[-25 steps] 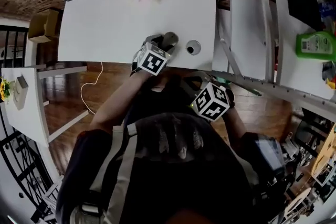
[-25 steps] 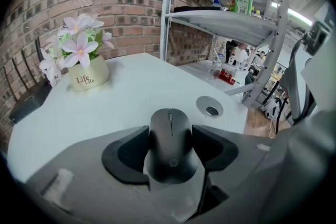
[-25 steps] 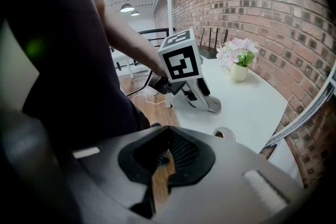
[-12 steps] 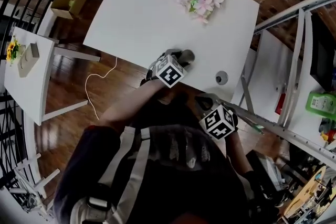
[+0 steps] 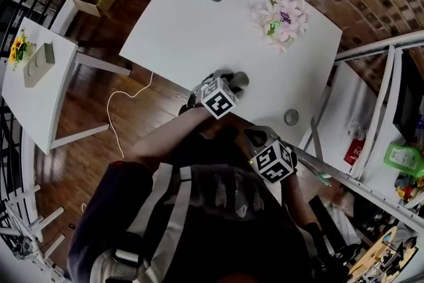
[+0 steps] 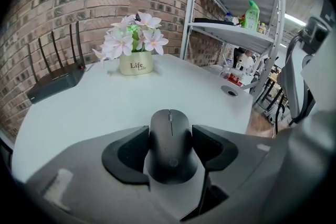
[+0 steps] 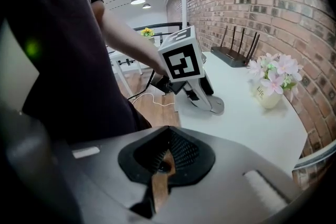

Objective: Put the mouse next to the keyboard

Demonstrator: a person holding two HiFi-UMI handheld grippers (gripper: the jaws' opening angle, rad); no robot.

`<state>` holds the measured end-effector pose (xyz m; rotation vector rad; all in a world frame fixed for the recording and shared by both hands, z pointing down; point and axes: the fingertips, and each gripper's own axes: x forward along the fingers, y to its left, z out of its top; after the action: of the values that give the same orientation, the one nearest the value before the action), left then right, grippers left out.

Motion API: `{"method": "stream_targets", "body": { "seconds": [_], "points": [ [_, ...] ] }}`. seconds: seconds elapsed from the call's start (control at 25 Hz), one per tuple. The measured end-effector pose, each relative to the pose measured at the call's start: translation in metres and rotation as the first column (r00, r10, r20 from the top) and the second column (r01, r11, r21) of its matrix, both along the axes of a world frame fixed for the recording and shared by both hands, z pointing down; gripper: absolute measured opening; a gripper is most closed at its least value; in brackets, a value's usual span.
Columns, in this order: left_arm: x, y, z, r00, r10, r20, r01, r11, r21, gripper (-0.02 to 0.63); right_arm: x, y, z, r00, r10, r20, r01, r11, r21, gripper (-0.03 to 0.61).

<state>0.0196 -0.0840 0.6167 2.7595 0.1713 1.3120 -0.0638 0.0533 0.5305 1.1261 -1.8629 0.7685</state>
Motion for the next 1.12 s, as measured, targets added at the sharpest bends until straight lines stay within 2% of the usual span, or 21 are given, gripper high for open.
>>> {"method": "stream_targets", "body": {
  "seconds": [0.44, 1.12],
  "points": [
    [-0.032, -0.049, 0.001, 0.998, -0.068, -0.005, 0.068, 0.998, 0.006, 0.266, -0.016, -0.035, -0.002, 0.999, -0.041, -0.027, 0.041, 0.999, -0.008, 0.005],
    [-0.075, -0.104, 0.002, 0.990, -0.139, 0.004, 0.139, 0.990, 0.020, 0.267, -0.033, -0.074, -0.004, 0.996, -0.085, -0.017, 0.085, 0.996, -0.007, 0.005]
  ]
}}
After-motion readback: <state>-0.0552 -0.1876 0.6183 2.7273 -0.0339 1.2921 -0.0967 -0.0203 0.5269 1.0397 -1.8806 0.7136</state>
